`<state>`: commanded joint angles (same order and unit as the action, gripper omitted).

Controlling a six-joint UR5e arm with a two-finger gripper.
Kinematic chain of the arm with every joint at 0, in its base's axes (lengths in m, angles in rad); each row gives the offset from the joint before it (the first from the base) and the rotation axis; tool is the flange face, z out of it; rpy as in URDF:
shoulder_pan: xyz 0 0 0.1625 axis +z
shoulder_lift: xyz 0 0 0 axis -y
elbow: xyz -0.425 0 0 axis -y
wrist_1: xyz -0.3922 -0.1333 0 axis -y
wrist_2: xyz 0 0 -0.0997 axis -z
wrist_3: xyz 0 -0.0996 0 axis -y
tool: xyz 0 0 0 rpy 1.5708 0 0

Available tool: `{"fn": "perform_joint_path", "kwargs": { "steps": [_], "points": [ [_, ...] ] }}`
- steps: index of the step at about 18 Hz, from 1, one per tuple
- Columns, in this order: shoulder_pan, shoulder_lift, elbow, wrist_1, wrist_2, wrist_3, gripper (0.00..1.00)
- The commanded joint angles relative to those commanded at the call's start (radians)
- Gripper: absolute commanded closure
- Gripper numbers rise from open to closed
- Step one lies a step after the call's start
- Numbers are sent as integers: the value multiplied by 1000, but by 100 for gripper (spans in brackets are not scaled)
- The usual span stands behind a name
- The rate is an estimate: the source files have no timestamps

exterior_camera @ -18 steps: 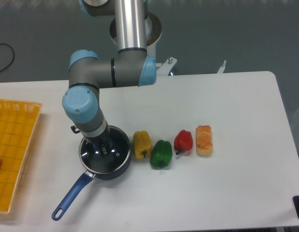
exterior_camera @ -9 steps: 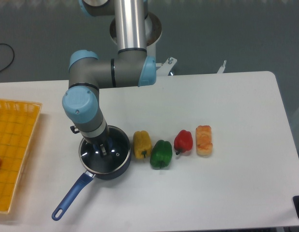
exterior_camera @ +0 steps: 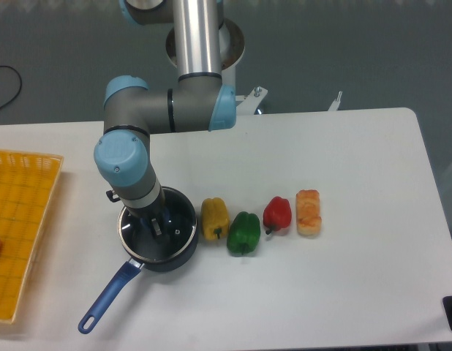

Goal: Open the lid

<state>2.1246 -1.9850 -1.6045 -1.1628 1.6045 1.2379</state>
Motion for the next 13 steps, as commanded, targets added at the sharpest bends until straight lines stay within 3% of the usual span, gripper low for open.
{"fn": "perform_joint_path", "kwargs": {
  "steps": [8, 13],
  "points": [
    [0, 9, 5, 0, 0, -2, 45],
    [3, 28, 12, 0, -2, 2, 52]
  ]
}}
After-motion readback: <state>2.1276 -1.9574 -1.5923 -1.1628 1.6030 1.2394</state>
